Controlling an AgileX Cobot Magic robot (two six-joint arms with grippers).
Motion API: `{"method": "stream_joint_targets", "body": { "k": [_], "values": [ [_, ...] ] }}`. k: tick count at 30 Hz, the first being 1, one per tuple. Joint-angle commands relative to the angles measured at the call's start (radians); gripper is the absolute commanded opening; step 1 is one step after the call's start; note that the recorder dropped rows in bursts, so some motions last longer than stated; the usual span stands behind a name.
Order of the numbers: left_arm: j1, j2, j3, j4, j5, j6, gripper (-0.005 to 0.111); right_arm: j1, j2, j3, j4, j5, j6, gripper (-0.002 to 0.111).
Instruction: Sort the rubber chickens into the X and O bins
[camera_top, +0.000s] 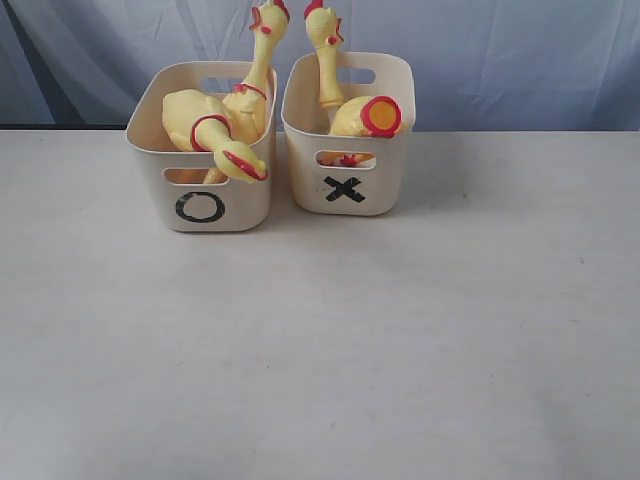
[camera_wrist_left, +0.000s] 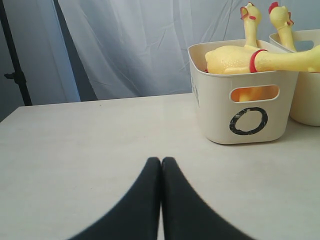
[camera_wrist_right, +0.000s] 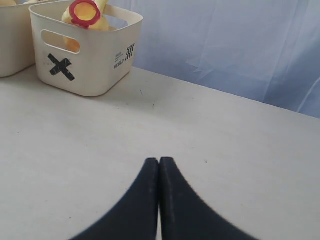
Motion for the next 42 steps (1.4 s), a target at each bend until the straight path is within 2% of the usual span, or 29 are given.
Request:
{"method": "stream_joint_targets", "body": {
  "k": [1, 42],
  "values": [
    [0.000, -0.004, 0.005, 0.001, -0.004, -0.002, 0.000, 0.002, -0.004, 0.007, -0.003, -0.009, 0.001, -0.001],
    [0.000, -0.004, 0.005, 0.026, 0.004, 0.002, 0.000, 0.002, -0.004, 0.007, -0.002, -0.012, 0.001, -0.001]
  ]
}}
